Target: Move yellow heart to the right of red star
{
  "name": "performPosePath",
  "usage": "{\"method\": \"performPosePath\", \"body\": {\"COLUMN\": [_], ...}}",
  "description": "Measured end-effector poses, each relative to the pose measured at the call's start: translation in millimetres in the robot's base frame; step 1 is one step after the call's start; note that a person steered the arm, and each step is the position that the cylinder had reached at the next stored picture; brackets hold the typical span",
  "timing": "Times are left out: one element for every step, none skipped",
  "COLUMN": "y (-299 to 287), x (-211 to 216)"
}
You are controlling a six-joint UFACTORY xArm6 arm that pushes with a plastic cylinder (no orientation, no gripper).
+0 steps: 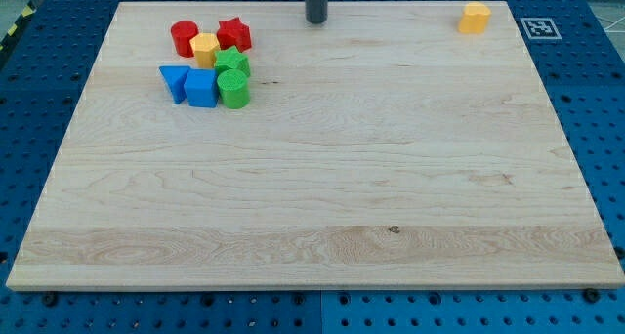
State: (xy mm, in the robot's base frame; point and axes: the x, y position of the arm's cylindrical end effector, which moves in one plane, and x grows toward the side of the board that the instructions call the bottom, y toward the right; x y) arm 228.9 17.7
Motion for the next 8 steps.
{"method": "performPosePath", "body": {"y": [56,106,140,179,228,262,263,251], "x": [-9,-22,-38,-36,-37,-23,5,7]}}
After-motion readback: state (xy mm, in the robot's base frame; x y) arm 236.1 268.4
